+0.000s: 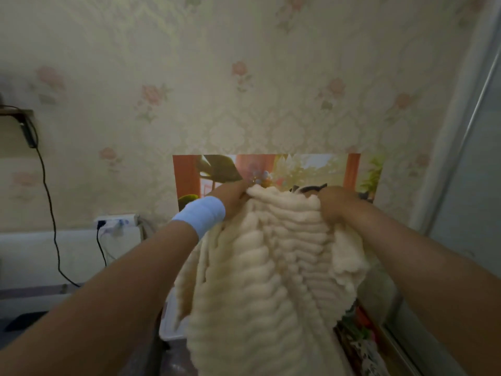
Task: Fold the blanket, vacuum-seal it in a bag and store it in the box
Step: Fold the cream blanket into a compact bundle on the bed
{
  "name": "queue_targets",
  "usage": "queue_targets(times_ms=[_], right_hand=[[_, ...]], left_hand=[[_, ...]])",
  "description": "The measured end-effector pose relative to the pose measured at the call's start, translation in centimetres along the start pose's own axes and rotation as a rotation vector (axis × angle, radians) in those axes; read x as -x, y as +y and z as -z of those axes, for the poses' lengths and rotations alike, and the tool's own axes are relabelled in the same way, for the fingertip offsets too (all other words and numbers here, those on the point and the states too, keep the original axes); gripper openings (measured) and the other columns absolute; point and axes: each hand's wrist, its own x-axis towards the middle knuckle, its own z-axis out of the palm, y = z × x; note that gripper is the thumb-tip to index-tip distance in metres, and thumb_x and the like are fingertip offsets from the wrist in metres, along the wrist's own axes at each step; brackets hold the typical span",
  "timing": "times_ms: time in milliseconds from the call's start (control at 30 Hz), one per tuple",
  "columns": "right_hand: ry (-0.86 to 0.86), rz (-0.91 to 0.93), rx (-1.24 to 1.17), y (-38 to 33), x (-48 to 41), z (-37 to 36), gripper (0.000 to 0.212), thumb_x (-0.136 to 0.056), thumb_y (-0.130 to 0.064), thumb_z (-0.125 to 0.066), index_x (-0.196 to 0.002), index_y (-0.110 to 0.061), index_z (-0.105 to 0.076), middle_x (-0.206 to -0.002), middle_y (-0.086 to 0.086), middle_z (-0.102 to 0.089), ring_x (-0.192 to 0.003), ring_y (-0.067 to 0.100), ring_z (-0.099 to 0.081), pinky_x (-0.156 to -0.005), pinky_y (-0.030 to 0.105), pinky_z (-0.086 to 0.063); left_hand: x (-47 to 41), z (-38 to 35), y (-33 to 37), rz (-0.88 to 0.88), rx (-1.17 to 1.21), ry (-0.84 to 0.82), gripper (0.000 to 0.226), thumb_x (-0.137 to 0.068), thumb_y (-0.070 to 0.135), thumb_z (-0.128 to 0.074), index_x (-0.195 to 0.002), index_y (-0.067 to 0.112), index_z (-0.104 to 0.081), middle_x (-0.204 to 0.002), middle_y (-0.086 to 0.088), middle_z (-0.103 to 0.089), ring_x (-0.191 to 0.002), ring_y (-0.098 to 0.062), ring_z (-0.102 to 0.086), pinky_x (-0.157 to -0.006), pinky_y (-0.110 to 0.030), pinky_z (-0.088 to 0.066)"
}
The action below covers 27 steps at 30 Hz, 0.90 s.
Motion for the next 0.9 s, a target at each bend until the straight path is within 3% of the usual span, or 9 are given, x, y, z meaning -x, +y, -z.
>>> queue_targets(times_ms=[100,233,333,467,567,700,800,867,900], right_hand=[[0.106,0.085,-0.192,-0.4,1.1,-1.4,0.037,-0.105,-0.021,-0.04,-0.139,-0.016,-0.053,-0.13,0.008,-0.062,-0.108,0.027,-0.061,-0.09,0.037,-0.049],[0.144,0.129,-0.352,1.5,4.4,-0.7,0.022,-0.103,-0.013,-0.041,-0.098,-0.021,-0.061,-0.109,0.005,-0.06,-0.106,0.029,-0.058,-0.075,0.026,-0.033],[0.067,0.249,-0.354,1.7,4.7,-2.2,0.022,-0.097,-0.01,-0.044,-0.096,-0.023,-0.062,-0.103,-0.004,-0.058,-0.091,0.016,-0.054,-0.076,0.026,-0.036],[-0.273,0.26,-0.202,2.1,4.2,-5.6,0.021,-0.09,-0.016,-0.053,-0.107,-0.027,-0.058,-0.095,-0.013,-0.056,-0.101,0.018,-0.056,-0.087,0.028,-0.042],[-0.413,0.196,-0.068,3.3,4.3,-8.7,0.025,-0.084,-0.033,-0.057,-0.106,-0.043,-0.052,-0.12,-0.008,-0.055,-0.115,0.024,-0.052,-0.103,0.046,-0.04],[-0.236,0.202,-0.278,2.9,4.5,-13.7,0.014,-0.086,-0.026,-0.061,-0.091,-0.038,-0.065,-0.105,-0.01,-0.062,-0.094,0.017,-0.059,-0.093,0.04,-0.05],[-0.008,0.198,-0.241,2.7,4.0,-17.2,0.009,-0.091,-0.026,-0.057,-0.089,-0.03,-0.066,-0.1,-0.005,-0.062,-0.093,0.018,-0.059,-0.089,0.034,-0.048],[-0.048,0.175,-0.198,3.9,3.4,-20.1,0.017,-0.096,-0.026,-0.052,-0.103,-0.026,-0.068,-0.109,-0.004,-0.064,-0.101,0.018,-0.059,-0.092,0.031,-0.046],[-0.099,0.169,-0.144,4.8,2.9,-21.8,0.021,-0.098,-0.027,-0.05,-0.108,-0.024,-0.068,-0.114,-0.003,-0.065,-0.105,0.019,-0.06,-0.094,0.031,-0.046]], left_hand=[[-0.4,1.2,3.1,-0.076,-0.125,-0.116,0.052,-0.09,0.043,-0.06,-0.135,0.017,-0.05,-0.133,-0.01,-0.056,-0.121,-0.03,-0.052,-0.102,-0.036,-0.04],[3.0,0.9,0.3,0.196,-0.458,-0.458,0.086,-0.069,0.052,-0.078,-0.141,0.021,-0.042,-0.139,-0.001,-0.048,-0.126,-0.024,-0.049,-0.106,-0.035,-0.039],[4.9,-0.6,-2.6,0.271,-0.563,-0.584,0.081,-0.068,0.051,-0.078,-0.138,0.026,-0.046,-0.138,0.0,-0.051,-0.122,-0.022,-0.052,-0.104,-0.035,-0.042],[6.1,-1.3,-3.5,0.254,-0.636,-0.778,0.082,-0.077,0.056,-0.069,-0.147,0.03,-0.034,-0.149,0.002,-0.036,-0.135,-0.022,-0.038,-0.112,-0.039,-0.032],[7.3,-2.8,-3.3,0.241,-0.715,-0.982,0.071,-0.087,0.05,-0.061,-0.147,0.026,-0.033,-0.148,0.002,-0.037,-0.136,-0.021,-0.036,-0.11,-0.035,-0.029],[7.2,-9.3,-4.5,0.241,-0.617,-1.095,0.073,-0.086,0.034,-0.067,-0.149,0.023,-0.031,-0.149,-0.001,-0.038,-0.133,-0.021,-0.041,-0.108,-0.034,-0.037],[6.7,-15.5,-4.7,0.252,-0.551,-1.071,0.057,-0.094,0.027,-0.056,-0.146,0.012,-0.037,-0.147,-0.007,-0.041,-0.131,-0.022,-0.044,-0.107,-0.032,-0.037],[6.3,-19.1,-4.6,0.278,-0.543,-1.093,0.05,-0.097,0.025,-0.052,-0.142,0.007,-0.042,-0.146,-0.01,-0.043,-0.119,-0.02,-0.05,-0.092,-0.027,-0.045],[6.0,-20.7,-4.6,0.301,-0.541,-1.147,0.048,-0.097,0.024,-0.052,-0.141,0.006,-0.044,-0.144,-0.01,-0.045,-0.108,-0.018,-0.05,-0.076,-0.024,-0.048]])
